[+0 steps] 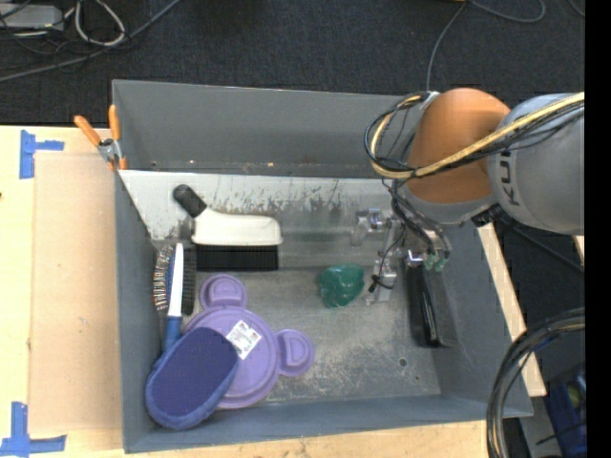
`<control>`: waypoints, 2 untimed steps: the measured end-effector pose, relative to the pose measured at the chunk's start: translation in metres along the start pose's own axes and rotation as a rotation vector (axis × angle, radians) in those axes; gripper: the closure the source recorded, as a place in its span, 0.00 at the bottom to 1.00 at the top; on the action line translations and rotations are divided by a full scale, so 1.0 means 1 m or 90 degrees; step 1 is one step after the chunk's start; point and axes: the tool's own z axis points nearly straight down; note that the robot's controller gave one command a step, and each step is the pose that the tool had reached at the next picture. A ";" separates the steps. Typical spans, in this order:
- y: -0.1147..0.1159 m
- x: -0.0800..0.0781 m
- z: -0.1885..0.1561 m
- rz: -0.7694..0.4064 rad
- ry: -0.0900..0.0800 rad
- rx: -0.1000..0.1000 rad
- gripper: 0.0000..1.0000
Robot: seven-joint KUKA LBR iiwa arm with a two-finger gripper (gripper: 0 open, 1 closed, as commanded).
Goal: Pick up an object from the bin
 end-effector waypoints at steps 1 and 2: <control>0.000 -0.001 -0.005 -0.001 -0.004 0.000 0.00; 0.017 0.007 0.074 -0.076 0.003 -0.001 0.00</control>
Offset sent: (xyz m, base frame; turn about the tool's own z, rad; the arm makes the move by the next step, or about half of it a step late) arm -0.0056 0.0159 -0.0697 -0.1202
